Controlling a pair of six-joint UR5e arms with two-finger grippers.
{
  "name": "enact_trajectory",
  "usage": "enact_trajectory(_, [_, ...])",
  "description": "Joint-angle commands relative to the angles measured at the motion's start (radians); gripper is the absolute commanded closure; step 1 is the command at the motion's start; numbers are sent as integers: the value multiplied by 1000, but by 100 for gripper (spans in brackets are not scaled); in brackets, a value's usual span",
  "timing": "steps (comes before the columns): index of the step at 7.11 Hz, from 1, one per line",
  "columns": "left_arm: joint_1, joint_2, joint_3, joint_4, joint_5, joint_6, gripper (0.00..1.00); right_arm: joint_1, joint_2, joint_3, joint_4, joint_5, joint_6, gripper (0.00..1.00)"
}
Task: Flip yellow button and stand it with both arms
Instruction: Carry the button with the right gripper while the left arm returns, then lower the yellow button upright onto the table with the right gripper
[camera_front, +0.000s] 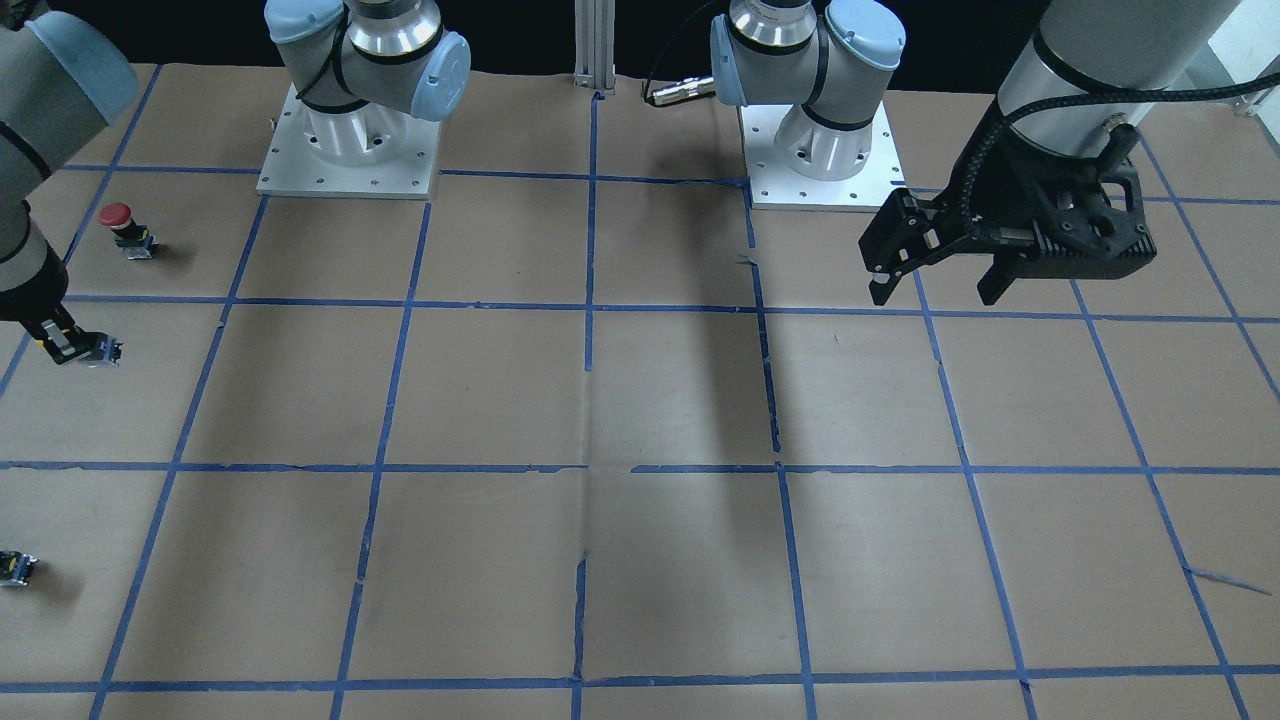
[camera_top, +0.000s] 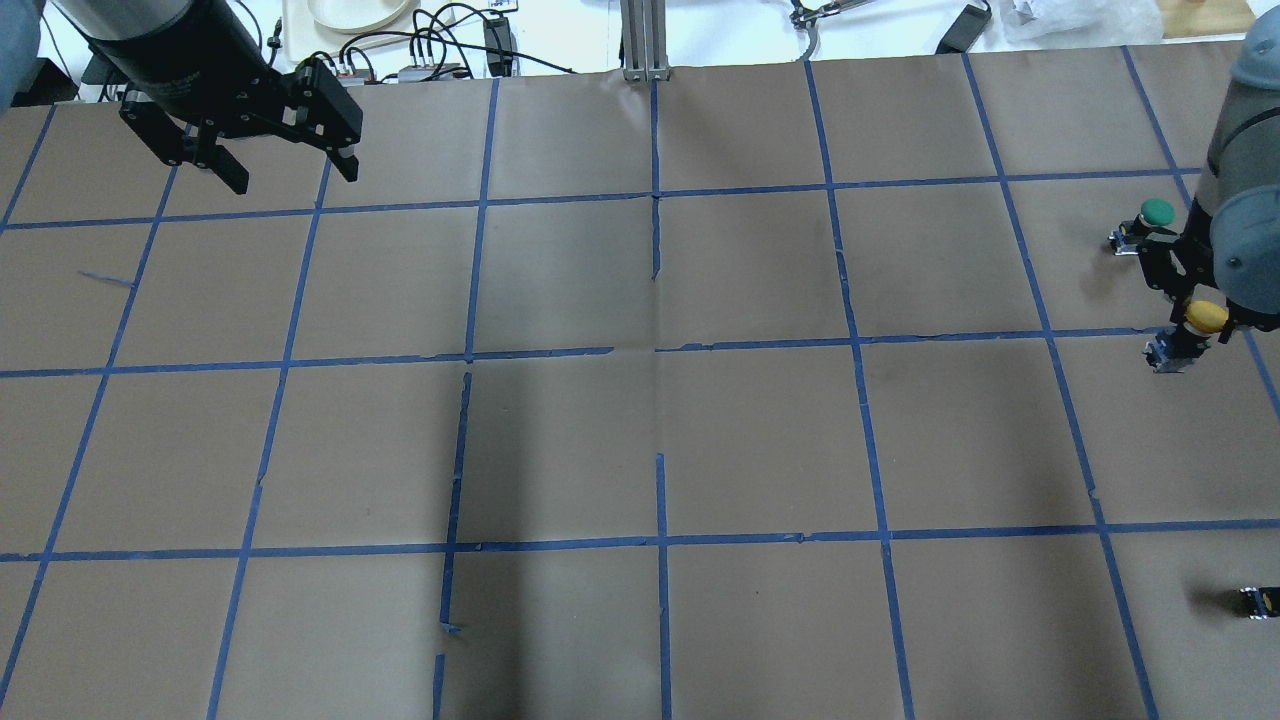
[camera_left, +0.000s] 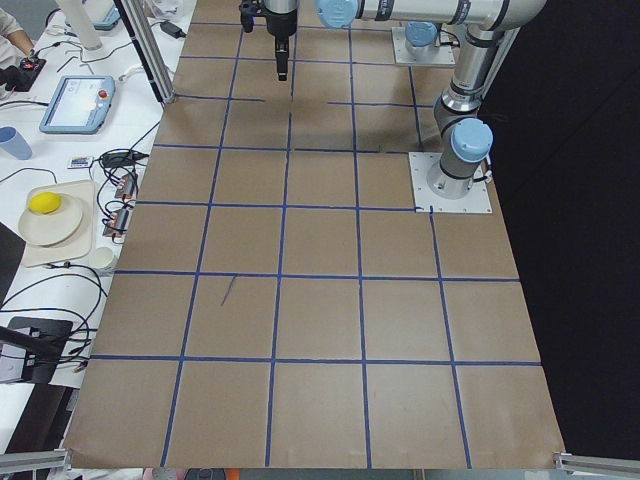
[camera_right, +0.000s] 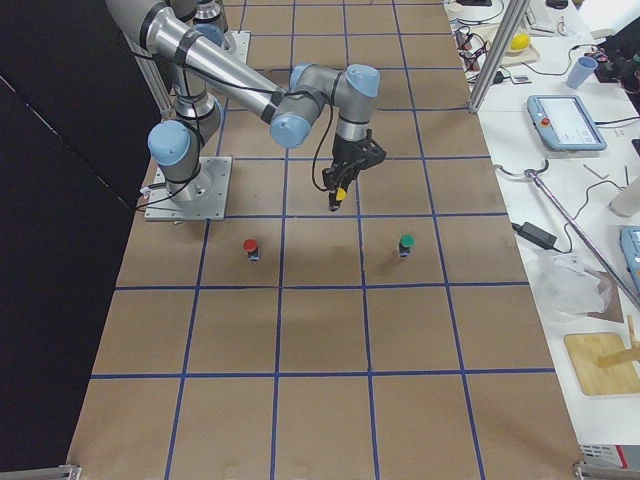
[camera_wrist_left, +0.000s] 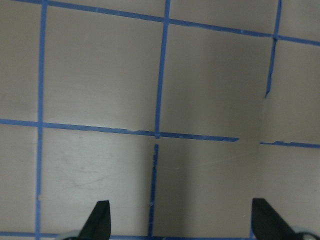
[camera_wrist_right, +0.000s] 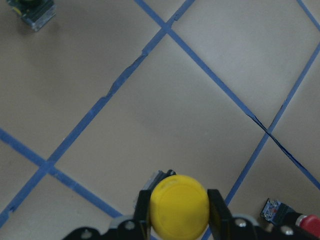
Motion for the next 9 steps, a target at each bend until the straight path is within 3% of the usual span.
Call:
enact_trajectory(1, [-5,14,-33,-3,29,30,0,-24,87,5,-125,-57,26,95])
enact_trajectory(2, [-5,22,-36,-6,29,30,0,-44,107,7,-130,-62,24,95])
enact_trajectory(5, [-4,46,-43,-7,30,30,0,-76,173,86,-354,-121,1,94])
enact_trajectory(9, [6,49,-39,-4,27,29,0,-76,166,99,-340,-111,-14,86])
